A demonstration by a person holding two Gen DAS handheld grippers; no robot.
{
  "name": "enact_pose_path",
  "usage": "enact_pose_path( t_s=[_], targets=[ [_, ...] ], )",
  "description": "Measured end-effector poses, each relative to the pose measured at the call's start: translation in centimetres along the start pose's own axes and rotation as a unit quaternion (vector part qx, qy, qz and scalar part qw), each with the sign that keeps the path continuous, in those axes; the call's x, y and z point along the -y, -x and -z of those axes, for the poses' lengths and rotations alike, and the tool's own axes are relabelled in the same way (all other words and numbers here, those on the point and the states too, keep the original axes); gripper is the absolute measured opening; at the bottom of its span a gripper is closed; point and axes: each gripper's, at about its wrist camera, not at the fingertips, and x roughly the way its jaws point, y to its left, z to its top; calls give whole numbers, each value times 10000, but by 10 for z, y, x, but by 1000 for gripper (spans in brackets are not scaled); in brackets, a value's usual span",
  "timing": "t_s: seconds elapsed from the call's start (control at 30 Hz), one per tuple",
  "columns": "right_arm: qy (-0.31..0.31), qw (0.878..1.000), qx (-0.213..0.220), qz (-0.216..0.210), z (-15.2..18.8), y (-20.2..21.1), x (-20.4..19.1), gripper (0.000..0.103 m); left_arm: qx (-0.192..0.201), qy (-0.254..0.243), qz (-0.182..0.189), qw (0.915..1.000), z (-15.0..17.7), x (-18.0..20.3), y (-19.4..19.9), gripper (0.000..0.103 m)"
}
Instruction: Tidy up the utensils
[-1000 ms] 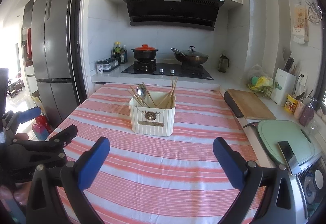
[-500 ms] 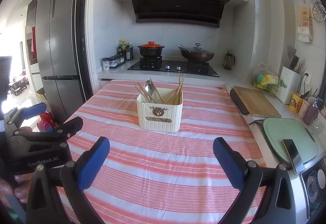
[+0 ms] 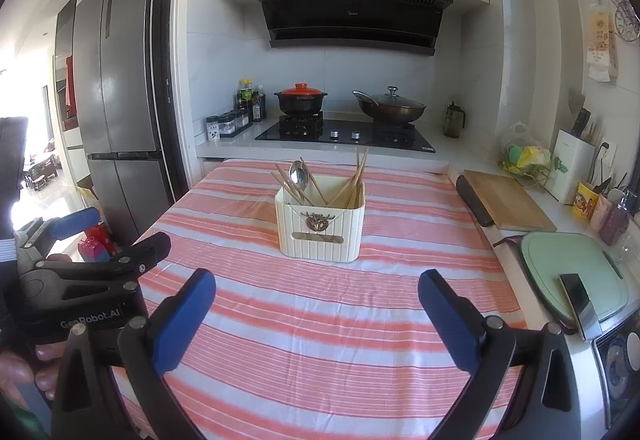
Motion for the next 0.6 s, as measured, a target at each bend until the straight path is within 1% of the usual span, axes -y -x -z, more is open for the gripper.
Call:
enact_pose_path(
  t_s=[0.6],
  targets=[
    [-6, 10000, 39, -38, -2, 4, -6, 103, -24, -29, -42, 10000, -2, 1, -1, 103]
  ],
)
